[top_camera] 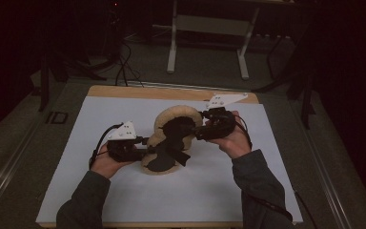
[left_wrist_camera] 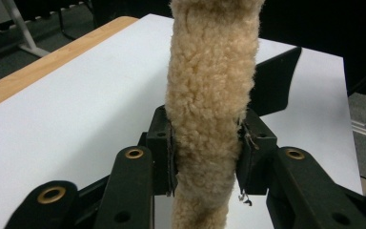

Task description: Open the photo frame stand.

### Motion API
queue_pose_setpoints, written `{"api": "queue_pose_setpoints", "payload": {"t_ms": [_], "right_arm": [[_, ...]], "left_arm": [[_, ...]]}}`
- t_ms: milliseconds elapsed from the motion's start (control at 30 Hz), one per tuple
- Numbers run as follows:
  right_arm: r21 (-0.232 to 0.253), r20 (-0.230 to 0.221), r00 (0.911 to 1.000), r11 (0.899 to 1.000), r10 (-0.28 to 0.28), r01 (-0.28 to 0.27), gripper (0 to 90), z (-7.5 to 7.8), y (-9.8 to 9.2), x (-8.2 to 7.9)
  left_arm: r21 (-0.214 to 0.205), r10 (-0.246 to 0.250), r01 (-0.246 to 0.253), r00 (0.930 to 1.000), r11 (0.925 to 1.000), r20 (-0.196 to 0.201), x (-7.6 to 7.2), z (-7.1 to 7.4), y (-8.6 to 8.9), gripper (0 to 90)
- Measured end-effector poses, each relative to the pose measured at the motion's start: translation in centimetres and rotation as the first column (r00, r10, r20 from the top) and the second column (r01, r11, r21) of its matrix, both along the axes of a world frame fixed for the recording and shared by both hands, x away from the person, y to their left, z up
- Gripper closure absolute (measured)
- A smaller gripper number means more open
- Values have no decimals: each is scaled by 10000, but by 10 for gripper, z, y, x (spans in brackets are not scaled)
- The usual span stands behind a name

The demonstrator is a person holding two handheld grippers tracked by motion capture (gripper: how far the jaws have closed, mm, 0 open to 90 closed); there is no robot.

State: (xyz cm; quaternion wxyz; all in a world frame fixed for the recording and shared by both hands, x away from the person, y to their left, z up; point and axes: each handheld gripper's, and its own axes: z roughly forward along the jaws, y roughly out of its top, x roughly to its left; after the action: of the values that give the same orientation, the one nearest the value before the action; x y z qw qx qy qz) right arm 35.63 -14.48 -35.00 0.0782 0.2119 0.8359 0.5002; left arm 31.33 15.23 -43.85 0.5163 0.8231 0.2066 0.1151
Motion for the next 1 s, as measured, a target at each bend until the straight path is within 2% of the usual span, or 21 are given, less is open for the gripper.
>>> {"api": "queue_pose_setpoints", "payload": {"t_ms": [333,533,667,1000], "right_arm": [[238,-172,9998,9997,50,-46,333,-2,-3,0],[409,-316,9985,9981,-453,466,320,-7,-12,2],[707,-526,9972,9958,-538,575,321,-12,-21,2],[795,-695,9945,9933,-782,837,327,-29,-34,-5]], "left_arm": [[108,-58,56,9998,9999,170,-5,0,-1,673],[-3,96,-96,10000,10000,26,-4,-1,4,675],[-65,163,-163,9999,9998,-50,-4,-2,7,676],[-4,212,-212,9998,9998,-57,-4,-1,5,676]]}}
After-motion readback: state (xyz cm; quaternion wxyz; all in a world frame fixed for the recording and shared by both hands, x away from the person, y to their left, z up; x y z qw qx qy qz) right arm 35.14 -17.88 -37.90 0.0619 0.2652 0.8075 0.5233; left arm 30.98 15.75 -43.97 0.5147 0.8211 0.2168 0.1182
